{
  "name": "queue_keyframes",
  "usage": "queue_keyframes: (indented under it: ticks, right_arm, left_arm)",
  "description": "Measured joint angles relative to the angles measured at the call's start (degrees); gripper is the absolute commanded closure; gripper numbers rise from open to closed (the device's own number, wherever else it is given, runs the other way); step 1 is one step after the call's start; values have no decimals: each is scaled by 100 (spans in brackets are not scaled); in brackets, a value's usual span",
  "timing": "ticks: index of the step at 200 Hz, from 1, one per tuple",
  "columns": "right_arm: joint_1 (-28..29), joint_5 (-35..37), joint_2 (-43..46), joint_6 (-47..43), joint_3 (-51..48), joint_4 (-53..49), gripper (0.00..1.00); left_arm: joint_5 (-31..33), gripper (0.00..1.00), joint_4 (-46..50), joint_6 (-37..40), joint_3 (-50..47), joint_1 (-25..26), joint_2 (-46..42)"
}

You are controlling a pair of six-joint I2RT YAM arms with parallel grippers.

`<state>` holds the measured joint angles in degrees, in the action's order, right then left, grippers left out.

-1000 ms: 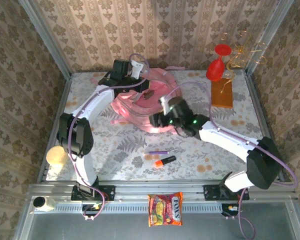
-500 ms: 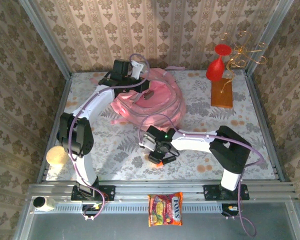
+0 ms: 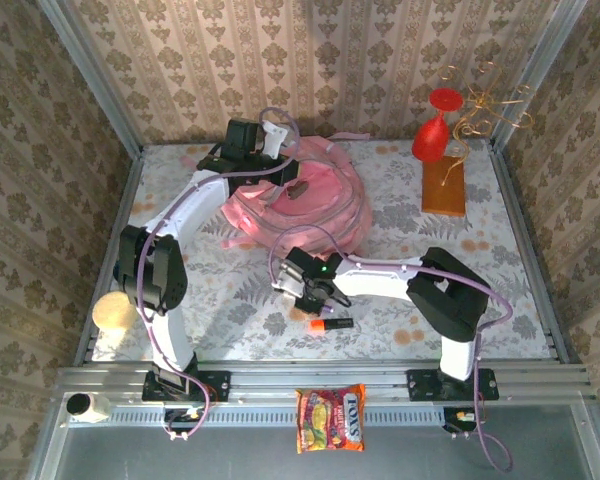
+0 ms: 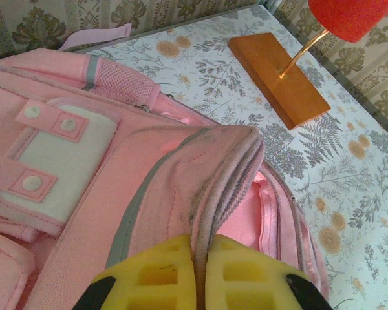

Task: Pack books, pencil case, and school supplies into a backpack

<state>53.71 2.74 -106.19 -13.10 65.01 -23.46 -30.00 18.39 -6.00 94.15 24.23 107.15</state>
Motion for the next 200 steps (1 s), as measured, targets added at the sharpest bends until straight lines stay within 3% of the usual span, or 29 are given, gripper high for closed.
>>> queue_keyframes:
  ticks: [39, 65, 86, 109, 139, 186, 200]
  right_arm:
    - [-417, 149, 96, 13, 155, 415, 94]
    - [-693, -293, 1014, 455, -328, 870, 95]
    - [-1019, -883, 2074, 1237, -911, 1438, 92]
    - [-1818, -1274, 2612, 2796, -1198, 2312, 91]
    - [-2581, -1307, 2103, 5101, -1075, 3512, 90]
    - [-2562, -782, 516, 7685, -192, 4393, 84]
    - [-2533, -560, 166, 8168, 129, 4430, 76]
  left_arm:
    - [42, 100, -2, -4, 0, 0, 0]
    - [79, 100, -61, -26, -4, 0, 0]
    - [92, 100, -114, -68, -31, 0, 0]
    - [92, 100, -157, -153, -63, 0, -7]
    - [90, 100, -210, -240, -74, 7, -7]
    - [94, 100, -212, -269, -74, 31, -7]
    - [111, 100, -212, -269, -74, 50, -9]
